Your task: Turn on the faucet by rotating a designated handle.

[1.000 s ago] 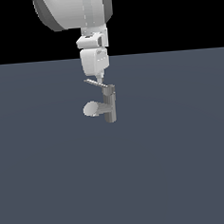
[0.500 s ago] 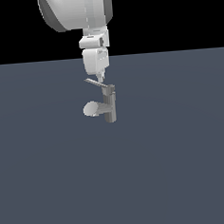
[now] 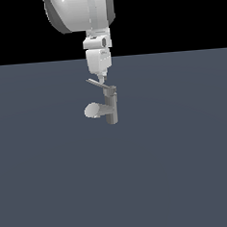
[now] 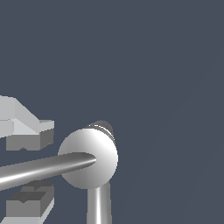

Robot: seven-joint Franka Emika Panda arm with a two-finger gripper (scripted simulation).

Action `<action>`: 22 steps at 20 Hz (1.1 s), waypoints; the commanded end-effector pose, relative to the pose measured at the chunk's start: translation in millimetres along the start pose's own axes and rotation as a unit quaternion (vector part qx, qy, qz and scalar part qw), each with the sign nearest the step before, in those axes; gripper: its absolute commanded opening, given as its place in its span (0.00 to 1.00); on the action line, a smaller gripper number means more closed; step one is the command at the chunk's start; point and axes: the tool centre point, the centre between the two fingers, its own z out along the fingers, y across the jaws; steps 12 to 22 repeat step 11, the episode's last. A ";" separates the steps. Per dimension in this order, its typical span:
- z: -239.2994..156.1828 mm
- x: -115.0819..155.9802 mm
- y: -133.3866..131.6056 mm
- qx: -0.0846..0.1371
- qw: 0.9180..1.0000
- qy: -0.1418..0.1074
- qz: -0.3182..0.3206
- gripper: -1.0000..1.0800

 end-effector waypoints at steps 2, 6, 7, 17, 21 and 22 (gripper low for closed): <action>14.8 -44.2 7.7 -0.011 1.000 -0.008 -0.029 0.00; 17.0 -52.8 1.6 -0.012 0.999 -0.009 -0.034 0.00; 17.6 -55.0 0.1 -0.013 0.999 -0.009 -0.035 0.00; 19.1 -61.2 -4.2 -0.014 0.999 -0.010 -0.039 0.00; 19.1 -61.2 -4.2 -0.014 0.999 -0.010 -0.039 0.00; 19.1 -61.2 -4.2 -0.014 0.999 -0.010 -0.039 0.00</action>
